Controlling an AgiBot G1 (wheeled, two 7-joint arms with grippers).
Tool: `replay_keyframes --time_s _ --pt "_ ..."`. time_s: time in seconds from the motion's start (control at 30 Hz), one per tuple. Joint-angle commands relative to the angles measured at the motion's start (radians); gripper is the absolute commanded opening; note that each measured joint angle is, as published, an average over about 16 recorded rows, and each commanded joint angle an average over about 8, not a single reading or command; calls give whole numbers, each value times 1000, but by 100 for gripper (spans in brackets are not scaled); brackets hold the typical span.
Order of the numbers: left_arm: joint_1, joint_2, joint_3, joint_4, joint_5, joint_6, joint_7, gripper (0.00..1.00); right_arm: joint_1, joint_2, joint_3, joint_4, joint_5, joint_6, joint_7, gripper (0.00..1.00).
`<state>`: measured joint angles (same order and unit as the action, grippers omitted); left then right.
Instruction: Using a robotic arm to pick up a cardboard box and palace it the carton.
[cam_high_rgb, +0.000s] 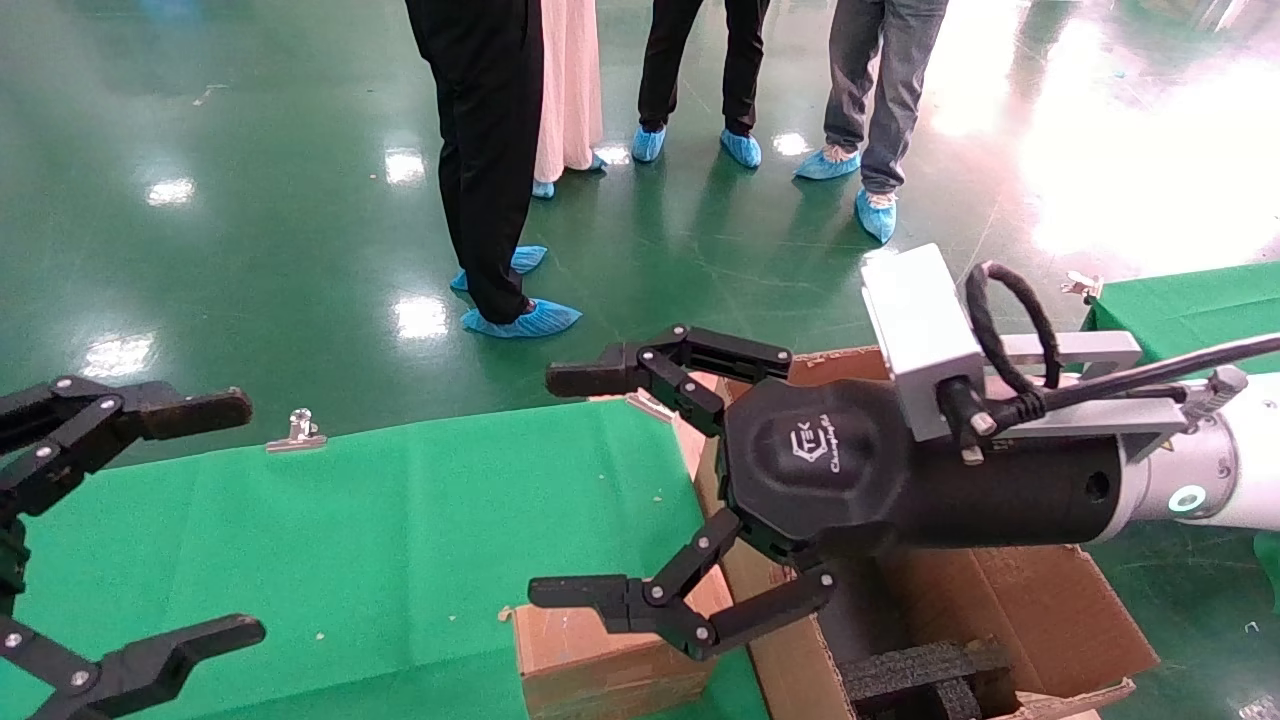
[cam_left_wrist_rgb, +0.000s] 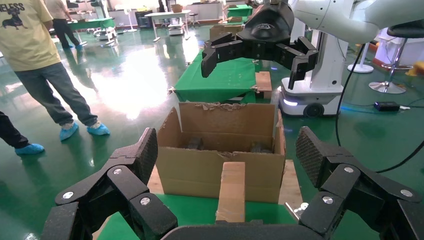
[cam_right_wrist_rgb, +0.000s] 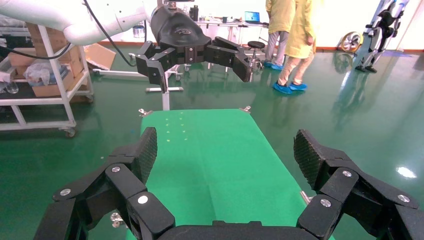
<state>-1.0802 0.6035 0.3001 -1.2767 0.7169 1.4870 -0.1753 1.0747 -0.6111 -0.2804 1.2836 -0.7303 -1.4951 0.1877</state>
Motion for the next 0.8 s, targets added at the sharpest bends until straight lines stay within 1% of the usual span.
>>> replay_keyframes --time_s 0.03,0.37,0.4,0.43,0.63,0.67,0.7,0.8 --pt "0 0 0 0 0 0 0 100 0 0 0 0 0 0 0 100" --pt "0 0 0 0 0 0 0 100 0 0 0 0 0 0 0 100" --pt "0 0 0 0 0 0 0 98 0 0 0 0 0 0 0 100" --pt "0 0 0 0 0 0 0 89 0 0 0 0 0 0 0 100" --pt "0 0 0 0 0 0 0 14 0 0 0 0 0 0 0 100" --pt "0 0 0 0 0 0 0 4 0 0 0 0 0 0 0 100" --pt "0 0 0 0 0 0 0 0 0 0 0 0 0 0 0 100" --pt "0 0 0 0 0 0 0 0 1 2 -1 0 -3 -1 1 100"
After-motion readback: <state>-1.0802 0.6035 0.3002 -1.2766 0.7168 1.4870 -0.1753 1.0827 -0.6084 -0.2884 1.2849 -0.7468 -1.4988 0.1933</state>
